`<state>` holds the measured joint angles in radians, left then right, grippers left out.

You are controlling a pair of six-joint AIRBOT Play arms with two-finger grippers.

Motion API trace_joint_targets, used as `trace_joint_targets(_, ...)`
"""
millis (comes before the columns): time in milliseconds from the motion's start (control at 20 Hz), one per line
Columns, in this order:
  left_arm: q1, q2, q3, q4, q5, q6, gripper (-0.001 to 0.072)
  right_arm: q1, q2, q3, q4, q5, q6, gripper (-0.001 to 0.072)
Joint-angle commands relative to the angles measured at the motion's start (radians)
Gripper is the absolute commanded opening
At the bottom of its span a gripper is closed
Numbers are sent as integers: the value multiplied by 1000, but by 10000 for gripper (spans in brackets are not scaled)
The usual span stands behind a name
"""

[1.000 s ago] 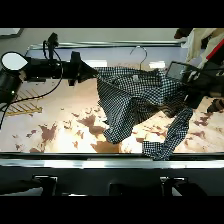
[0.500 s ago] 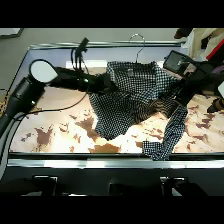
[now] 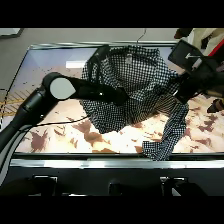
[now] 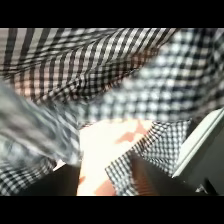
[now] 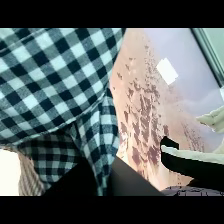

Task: Fold the clothes and pants, and hang the long-sleeved shirts on hangers.

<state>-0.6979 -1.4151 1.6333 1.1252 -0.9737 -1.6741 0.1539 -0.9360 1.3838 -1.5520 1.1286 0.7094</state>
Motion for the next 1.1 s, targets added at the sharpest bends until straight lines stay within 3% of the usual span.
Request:
trace_joint_targets(0,65,45,0,48,-8,3,560,0,37,0,9,3,-6,20)
trace_joint_targets(150,158,128,0,127,-35,40,564,0,56,0,34,5,-6,20)
trace_joint_targets(200,198,156,0,161,-50,47,628,0,60,0,34,11,-7,20)
trace_joint_targets(300,291,192,0,177,-84,85,627,0,65,0,47,30,-18,20)
trace_joint_targets(500,407,195,0,178,-81,313,617,0,65,0,78,45,-16,20)
trace_joint_targets(650,415,188,0,177,-74,280,617,0,66,0,72,50,-13,21)
trace_joint_targets(750,416,181,0,177,-73,201,618,0,65,0,63,47,-8,21)
trace_joint_targets(900,416,173,0,177,-51,219,618,0,67,0,55,48,90,21)
trace_joint_targets(1000,416,166,0,175,10,334,633,0,77,0,54,47,98,20)
trace_joint_targets(1050,416,158,0,165,46,410,692,0,85,0,54,47,98,20)
